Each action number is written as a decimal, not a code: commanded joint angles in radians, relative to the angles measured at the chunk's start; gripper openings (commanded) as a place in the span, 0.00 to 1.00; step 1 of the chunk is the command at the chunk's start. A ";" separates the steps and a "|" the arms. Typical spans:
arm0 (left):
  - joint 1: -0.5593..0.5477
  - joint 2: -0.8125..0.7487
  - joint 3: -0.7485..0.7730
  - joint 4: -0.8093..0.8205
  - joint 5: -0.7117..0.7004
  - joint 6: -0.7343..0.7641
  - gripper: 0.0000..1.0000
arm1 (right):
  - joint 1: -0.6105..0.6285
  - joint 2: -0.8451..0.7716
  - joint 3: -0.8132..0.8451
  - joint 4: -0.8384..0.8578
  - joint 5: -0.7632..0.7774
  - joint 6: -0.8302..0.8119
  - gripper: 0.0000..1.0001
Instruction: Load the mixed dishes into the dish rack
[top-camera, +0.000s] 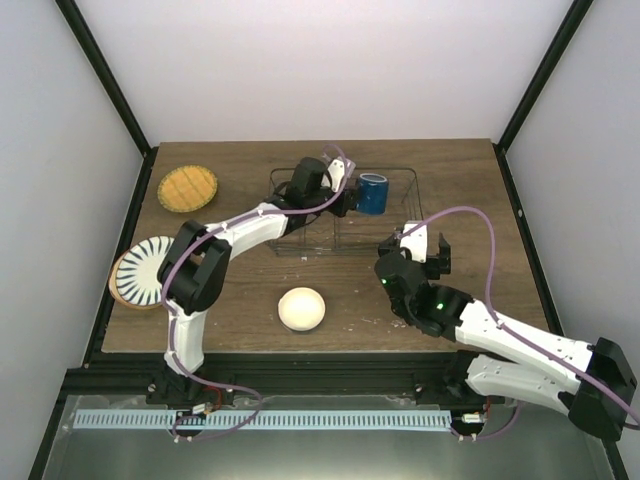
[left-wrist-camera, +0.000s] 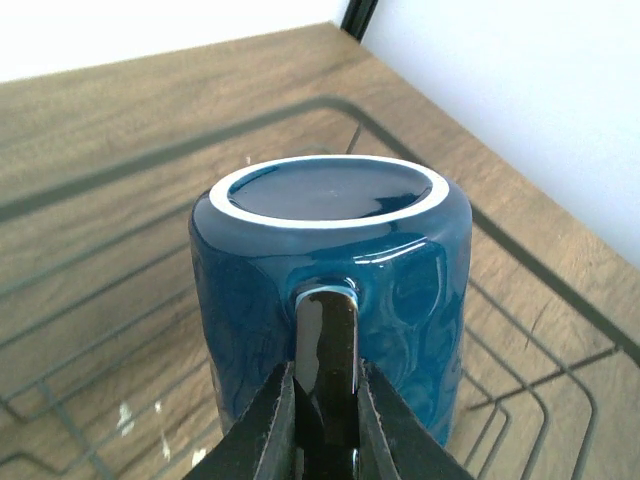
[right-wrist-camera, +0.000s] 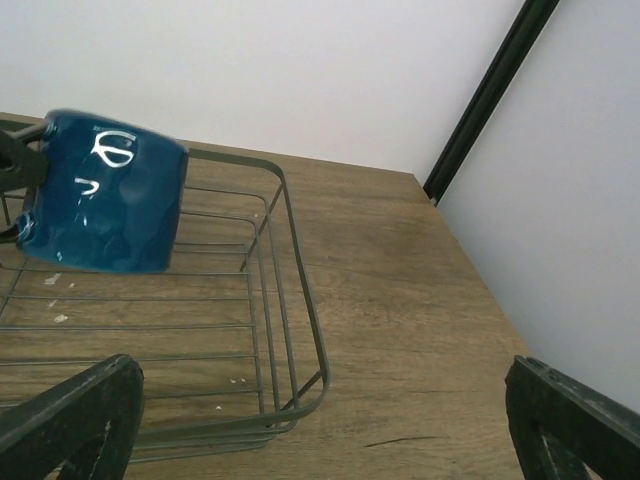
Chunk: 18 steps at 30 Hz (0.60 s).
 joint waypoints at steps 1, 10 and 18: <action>-0.029 0.016 0.048 0.220 -0.080 0.028 0.00 | -0.001 -0.027 0.048 -0.067 0.039 0.068 1.00; -0.111 0.076 0.016 0.362 -0.247 0.068 0.00 | -0.001 -0.023 0.053 -0.065 0.044 0.074 1.00; -0.143 0.149 0.049 0.434 -0.312 0.097 0.00 | -0.001 -0.031 0.049 -0.061 0.038 0.067 1.00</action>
